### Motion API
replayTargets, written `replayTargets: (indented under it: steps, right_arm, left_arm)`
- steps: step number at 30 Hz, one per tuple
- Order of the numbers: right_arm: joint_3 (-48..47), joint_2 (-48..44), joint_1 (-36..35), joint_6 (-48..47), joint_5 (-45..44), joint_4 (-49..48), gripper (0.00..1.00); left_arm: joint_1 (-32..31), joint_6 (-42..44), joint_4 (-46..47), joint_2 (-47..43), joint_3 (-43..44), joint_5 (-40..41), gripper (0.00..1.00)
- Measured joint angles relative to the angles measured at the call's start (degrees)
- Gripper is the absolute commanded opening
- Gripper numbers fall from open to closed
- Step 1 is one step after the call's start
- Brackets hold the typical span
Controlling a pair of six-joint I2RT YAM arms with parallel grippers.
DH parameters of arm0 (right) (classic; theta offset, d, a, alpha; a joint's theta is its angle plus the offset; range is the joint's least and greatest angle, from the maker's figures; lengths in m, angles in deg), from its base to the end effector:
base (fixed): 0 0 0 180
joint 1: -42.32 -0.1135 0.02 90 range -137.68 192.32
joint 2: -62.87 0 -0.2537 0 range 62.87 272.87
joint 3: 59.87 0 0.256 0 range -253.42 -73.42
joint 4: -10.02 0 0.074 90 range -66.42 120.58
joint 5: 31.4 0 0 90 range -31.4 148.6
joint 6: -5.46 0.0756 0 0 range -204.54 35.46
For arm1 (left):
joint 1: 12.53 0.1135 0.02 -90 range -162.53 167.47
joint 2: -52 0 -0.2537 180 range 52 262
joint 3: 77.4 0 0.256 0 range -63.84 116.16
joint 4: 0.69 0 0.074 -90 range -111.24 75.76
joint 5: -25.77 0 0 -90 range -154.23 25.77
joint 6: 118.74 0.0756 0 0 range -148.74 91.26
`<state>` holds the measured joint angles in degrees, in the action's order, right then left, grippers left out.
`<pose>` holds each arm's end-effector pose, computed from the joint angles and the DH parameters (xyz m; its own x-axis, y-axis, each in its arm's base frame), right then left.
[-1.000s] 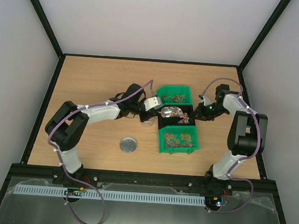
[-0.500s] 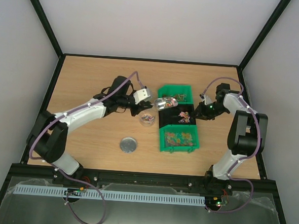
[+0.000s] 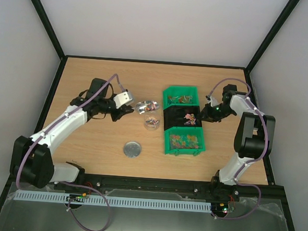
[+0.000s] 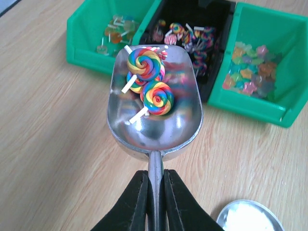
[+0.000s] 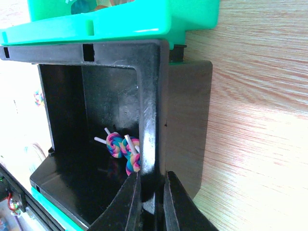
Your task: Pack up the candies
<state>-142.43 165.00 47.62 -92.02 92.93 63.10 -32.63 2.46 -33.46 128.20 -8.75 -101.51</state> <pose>0.3576 0.0096 0.1456 -0.9305 -0.0216 -0.3657 -0.2141 0.8422 0.4949 0.2806 -0.1514 0.2394 -0.1534 0.4951 -0.8552 0.9196 0.3882 0.0597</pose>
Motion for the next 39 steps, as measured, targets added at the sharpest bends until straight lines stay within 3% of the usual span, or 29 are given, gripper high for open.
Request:
replayTargets:
  steps: [10, 39]
  right_arm:
    - [-0.76, 0.74, 0.0, 0.15, 0.31, -0.07, 0.01]
    - [-0.79, 0.74, 0.0, 1.46, 0.46, -0.94, 0.01]
  left_arm:
    - [2.01, 8.57, -11.65, -2.51, -0.74, 1.44, 0.02]
    - [-4.2, 11.72, -25.64, 9.03, 12.74, 11.8, 0.02]
